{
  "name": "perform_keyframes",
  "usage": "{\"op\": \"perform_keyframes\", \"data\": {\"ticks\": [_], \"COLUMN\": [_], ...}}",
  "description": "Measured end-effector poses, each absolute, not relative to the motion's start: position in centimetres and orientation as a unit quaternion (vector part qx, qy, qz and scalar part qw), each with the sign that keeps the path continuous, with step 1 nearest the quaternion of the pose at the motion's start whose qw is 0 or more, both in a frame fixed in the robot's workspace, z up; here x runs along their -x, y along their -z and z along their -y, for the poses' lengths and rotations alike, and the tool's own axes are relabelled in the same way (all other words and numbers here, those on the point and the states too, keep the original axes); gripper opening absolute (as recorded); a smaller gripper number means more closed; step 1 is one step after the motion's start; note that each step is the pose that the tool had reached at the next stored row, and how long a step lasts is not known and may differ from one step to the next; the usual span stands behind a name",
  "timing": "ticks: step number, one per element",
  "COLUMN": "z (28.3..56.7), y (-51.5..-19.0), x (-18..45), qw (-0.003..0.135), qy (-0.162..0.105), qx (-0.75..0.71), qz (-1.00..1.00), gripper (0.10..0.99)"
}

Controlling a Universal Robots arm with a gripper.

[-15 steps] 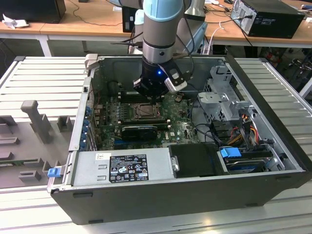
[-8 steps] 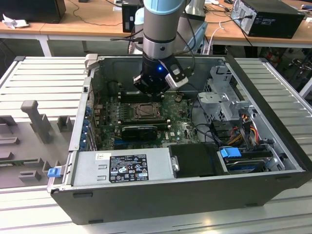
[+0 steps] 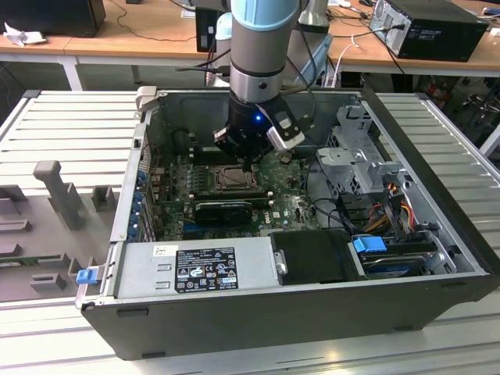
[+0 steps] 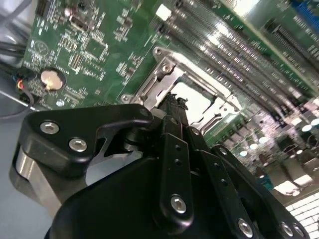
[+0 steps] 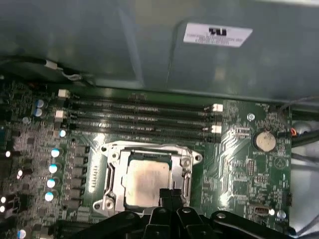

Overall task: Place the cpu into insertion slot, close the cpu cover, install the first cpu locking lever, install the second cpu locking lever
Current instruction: 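Install the second cpu locking lever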

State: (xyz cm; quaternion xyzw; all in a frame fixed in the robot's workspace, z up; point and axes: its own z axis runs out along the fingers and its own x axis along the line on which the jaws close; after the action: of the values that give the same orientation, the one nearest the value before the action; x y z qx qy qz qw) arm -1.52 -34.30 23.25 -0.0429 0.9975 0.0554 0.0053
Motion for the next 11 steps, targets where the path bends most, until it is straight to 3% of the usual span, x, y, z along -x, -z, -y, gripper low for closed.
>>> {"op": "perform_keyframes", "data": {"ticks": [8,11], "z": [36.2,36.4], "y": [-24.0,-24.0], "x": [1.5,1.5], "qw": [0.004,-0.001], "qy": [-0.057,-0.075], "qx": [0.043,0.042], "qz": [-0.997,-0.996], "gripper": [0.106,0.106]}}
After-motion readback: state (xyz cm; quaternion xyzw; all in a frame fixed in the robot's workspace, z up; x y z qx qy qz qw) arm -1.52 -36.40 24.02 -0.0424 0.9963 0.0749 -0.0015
